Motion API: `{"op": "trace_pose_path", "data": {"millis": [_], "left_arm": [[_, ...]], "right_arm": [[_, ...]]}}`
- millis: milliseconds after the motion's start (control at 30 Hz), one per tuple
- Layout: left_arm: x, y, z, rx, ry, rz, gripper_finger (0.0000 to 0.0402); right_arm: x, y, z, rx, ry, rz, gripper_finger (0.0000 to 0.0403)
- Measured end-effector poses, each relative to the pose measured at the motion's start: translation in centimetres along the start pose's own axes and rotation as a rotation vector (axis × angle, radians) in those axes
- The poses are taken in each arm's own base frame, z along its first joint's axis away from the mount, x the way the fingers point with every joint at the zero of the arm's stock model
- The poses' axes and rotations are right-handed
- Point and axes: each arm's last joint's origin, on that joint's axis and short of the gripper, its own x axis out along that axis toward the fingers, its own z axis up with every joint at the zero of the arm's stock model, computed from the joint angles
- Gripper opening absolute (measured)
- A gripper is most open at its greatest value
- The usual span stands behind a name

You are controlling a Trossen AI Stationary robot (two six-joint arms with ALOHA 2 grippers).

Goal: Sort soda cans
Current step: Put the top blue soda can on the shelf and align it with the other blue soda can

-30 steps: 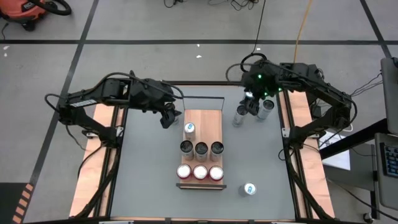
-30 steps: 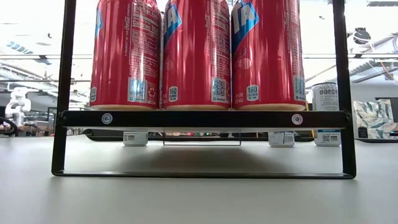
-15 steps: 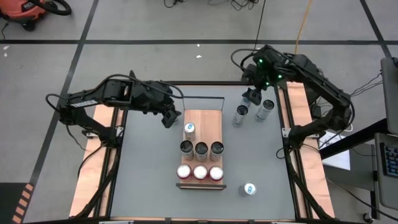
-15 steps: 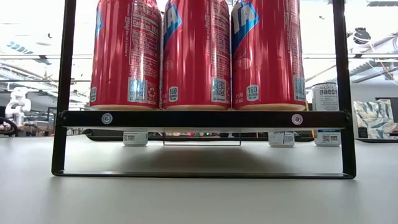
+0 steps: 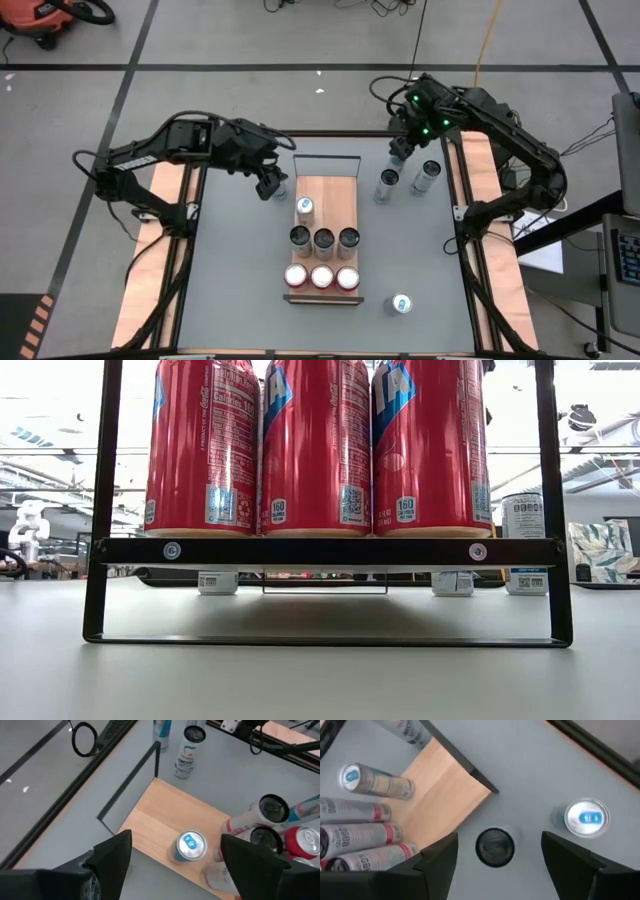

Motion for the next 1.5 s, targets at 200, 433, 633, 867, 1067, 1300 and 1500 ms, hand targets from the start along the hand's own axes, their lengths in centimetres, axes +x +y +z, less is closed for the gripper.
{"op": "trace_pose_path", "data": {"millis": [200,433,633,867,1067,1300,1500], "left_arm": [[0.6,1.1,0.1,-0.028,-0.001,0.066,0.0305],[0.8,1.7,0.2,-0.046,0.000,0.082,0.0305],[0.8,1.7,0.2,-0.047,0.007,0.075,0.0305],[1.2,1.6,0.2,-0.048,0.015,0.078,0.0305],[1.2,1.6,0.2,-0.048,0.017,0.079,0.0305],[1.3,1.7,0.2,-0.050,0.017,0.080,0.0306],[1.3,1.7,0.2,-0.049,0.017,0.080,0.0306]], "right_arm": [[1.5,-1.6,0.5,0.079,0.067,-0.144,0.0276],[5.8,-4.9,2.0,0.208,0.254,-0.222,0.0335],[8.7,-6.8,2.9,0.241,0.338,-0.251,0.0349],[11.8,-8.3,3.4,0.227,0.431,-0.289,0.0349],[12.9,-9.0,3.6,0.210,0.461,-0.315,0.0338],[12.0,-8.6,3.5,0.229,0.423,-0.303,0.0337],[9.2,-7.5,3.8,0.235,0.331,-0.319,0.0337]]}}
